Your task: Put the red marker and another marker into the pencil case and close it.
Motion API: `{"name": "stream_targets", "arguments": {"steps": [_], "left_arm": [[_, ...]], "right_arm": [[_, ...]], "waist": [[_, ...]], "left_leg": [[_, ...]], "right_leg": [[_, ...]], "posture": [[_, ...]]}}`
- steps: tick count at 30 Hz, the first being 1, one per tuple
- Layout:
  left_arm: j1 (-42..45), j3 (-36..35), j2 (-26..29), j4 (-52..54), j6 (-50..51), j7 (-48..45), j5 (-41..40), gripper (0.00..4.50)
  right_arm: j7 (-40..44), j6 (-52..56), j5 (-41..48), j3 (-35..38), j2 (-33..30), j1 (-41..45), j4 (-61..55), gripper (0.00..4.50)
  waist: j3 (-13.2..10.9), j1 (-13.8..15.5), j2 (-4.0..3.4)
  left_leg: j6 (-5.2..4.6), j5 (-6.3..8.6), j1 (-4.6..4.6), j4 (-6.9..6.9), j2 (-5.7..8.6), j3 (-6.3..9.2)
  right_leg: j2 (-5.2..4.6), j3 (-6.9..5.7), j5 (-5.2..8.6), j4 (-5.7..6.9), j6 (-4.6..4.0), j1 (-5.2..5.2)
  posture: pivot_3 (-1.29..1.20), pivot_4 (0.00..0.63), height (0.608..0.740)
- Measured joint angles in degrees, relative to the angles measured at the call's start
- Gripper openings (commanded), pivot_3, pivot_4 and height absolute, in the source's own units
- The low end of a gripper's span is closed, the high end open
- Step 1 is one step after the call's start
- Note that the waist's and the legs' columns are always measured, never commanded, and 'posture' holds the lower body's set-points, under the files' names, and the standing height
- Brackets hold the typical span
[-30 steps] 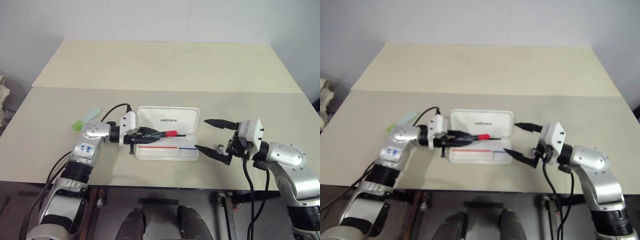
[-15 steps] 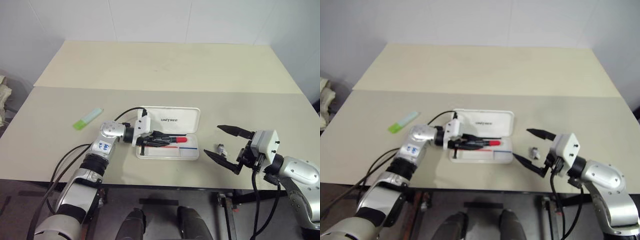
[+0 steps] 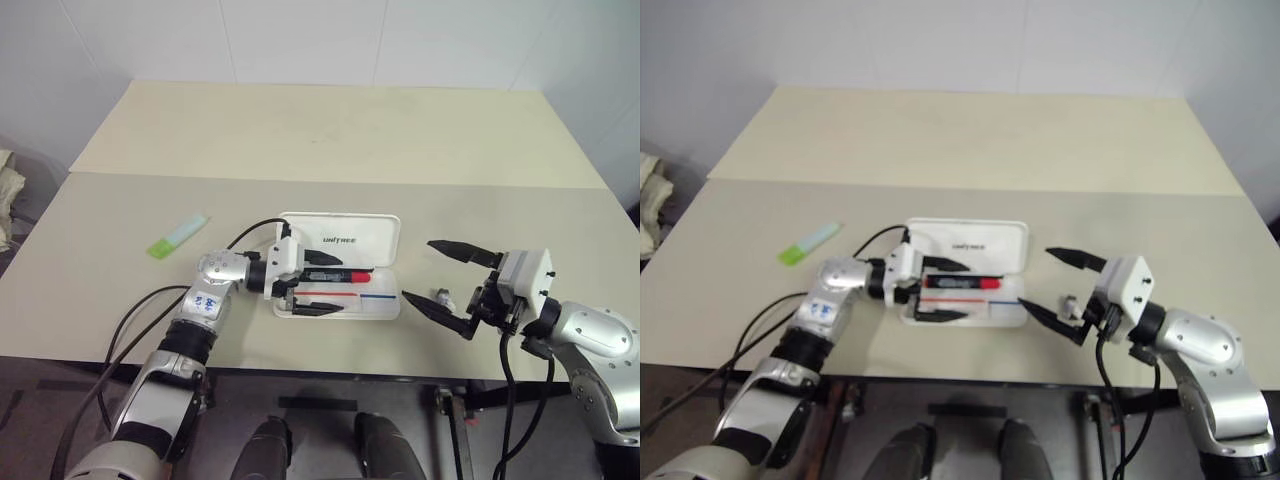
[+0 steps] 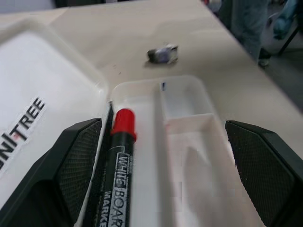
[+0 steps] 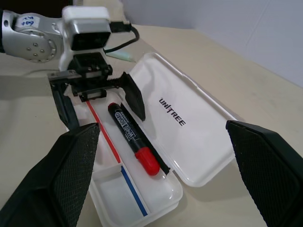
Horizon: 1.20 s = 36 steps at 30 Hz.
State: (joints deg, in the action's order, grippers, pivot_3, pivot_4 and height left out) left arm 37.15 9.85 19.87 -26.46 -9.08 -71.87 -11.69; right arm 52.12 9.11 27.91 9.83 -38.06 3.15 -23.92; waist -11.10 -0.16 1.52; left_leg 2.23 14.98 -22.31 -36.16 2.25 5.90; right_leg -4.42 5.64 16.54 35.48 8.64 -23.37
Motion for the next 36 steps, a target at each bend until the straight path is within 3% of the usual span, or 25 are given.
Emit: {"name": "stream_targets", "arguments": {"steps": [3,7,12,17,24,36], "left_arm": [[-0.82,-0.58,0.67,2.75,1.53,0.06,-0.68,4.45],[-8.72,-4.44,4.44,15.07,5.57,2.97,-3.99,4.45],[-21.51,-14.76,10.68,28.46,11.83,10.50,-7.83,4.45],[-29.61,-23.31,12.54,32.59,14.17,16.70,-10.05,4.45],[-31.64,-31.61,14.10,27.05,12.47,23.19,-10.06,4.45],[-18.67,-31.01,18.23,1.86,7.20,23.84,-7.35,4.45]], "right_arm": [[0.70,-0.04,0.04,-0.78,0.03,0.91,0.70,4.50],[2.72,-0.22,0.04,-3.72,0.82,6.12,5.18,4.50],[5.02,-0.37,-0.08,-6.34,2.43,9.33,9.44,4.50],[7.08,-1.09,-0.15,-7.70,3.42,12.36,11.70,4.50],[8.78,-1.72,-0.46,-9.54,4.78,14.74,14.51,4.50],[9.03,-1.30,-0.62,-9.51,4.69,15.13,13.89,4.50]], "waist": [[0.00,0.07,0.00],[-0.01,-1.17,0.01],[-0.01,-1.46,-0.01],[-0.01,-1.21,0.00],[-0.01,-1.29,-0.01],[-0.01,-1.33,0.00]], "left_leg": [[0.01,-0.01,0.01,-0.03,0.00,0.01],[0.01,-0.01,0.06,0.07,-0.07,-0.01],[0.06,0.02,0.10,0.16,-0.30,0.00],[0.03,0.01,0.10,0.06,-0.25,0.02],[0.06,0.01,0.10,0.13,-0.13,0.09],[0.08,0.02,0.07,0.16,-0.07,0.09]], "right_leg": [[0.00,-0.01,0.00,0.02,0.00,0.01],[0.01,0.05,0.01,0.04,-0.03,-0.02],[0.05,0.04,0.07,0.11,-0.13,-0.10],[-0.10,0.02,0.04,0.03,-0.09,0.04],[-0.05,-0.09,0.06,0.02,-0.15,0.01],[-0.05,-0.11,0.06,0.01,-0.14,-0.03]], "posture": [[0.00,0.150,0.740],[0.00,0.150,0.740],[0.00,0.150,0.740],[0.00,0.150,0.740],[0.00,0.150,0.740],[0.00,0.150,0.740]]}}
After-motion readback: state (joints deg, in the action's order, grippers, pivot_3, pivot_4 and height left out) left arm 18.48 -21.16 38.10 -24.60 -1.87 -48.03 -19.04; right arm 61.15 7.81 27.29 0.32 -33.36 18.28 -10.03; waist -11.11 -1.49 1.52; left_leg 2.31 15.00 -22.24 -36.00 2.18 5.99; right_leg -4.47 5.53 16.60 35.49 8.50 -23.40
